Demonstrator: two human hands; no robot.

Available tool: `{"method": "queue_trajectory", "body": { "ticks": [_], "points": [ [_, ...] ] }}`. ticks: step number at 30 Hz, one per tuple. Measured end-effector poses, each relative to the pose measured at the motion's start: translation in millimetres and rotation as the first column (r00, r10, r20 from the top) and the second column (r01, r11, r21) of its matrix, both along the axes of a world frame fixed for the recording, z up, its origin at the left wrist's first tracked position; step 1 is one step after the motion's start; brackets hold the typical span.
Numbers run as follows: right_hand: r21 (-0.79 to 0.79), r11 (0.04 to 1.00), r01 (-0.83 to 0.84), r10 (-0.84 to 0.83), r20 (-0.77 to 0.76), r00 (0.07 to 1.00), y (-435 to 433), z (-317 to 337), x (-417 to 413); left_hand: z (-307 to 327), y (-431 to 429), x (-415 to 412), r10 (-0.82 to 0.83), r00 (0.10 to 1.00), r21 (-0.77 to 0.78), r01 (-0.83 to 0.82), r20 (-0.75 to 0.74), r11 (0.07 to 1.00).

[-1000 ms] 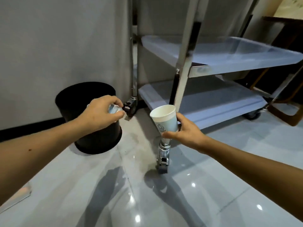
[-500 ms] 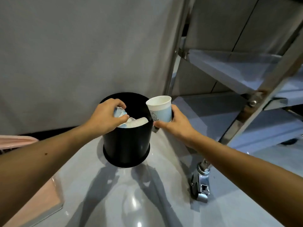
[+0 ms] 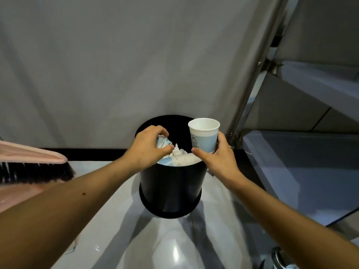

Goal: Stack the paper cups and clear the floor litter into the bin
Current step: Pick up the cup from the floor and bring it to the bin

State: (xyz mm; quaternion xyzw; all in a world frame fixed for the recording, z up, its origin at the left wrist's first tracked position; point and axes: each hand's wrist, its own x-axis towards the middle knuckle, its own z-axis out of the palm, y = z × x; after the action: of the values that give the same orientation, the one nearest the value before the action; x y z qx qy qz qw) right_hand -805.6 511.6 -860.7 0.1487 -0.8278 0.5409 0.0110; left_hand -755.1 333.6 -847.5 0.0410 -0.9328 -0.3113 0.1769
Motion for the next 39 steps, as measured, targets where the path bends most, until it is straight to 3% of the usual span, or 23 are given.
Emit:
{"method": "queue_trajectory", "body": {
  "ticks": [16, 26, 39],
  "points": [
    [0.126, 0.992, -0.012, 0.004, 0.066, 0.998, -6.0, -6.1, 1.1, -13.9, -4.0, -12.5, 0.034, 0.993, -0.126, -0.020, 0.116, 0.992],
    [0.343, 0.939, -0.011, 0.013, -0.002, 1.000, -14.9, 0.5, 4.2, -22.3, -22.7, -9.5, -0.033, 0.996, -0.164, 0.046, 0.086, 0.985],
    [0.369, 0.928, -0.048, 0.055, -0.009, 0.998, -26.4, 4.2, 1.7, -13.2, -33.6, 0.9, -0.084, 0.976, -0.146, 0.115, 0.203, 0.983]
  ]
}}
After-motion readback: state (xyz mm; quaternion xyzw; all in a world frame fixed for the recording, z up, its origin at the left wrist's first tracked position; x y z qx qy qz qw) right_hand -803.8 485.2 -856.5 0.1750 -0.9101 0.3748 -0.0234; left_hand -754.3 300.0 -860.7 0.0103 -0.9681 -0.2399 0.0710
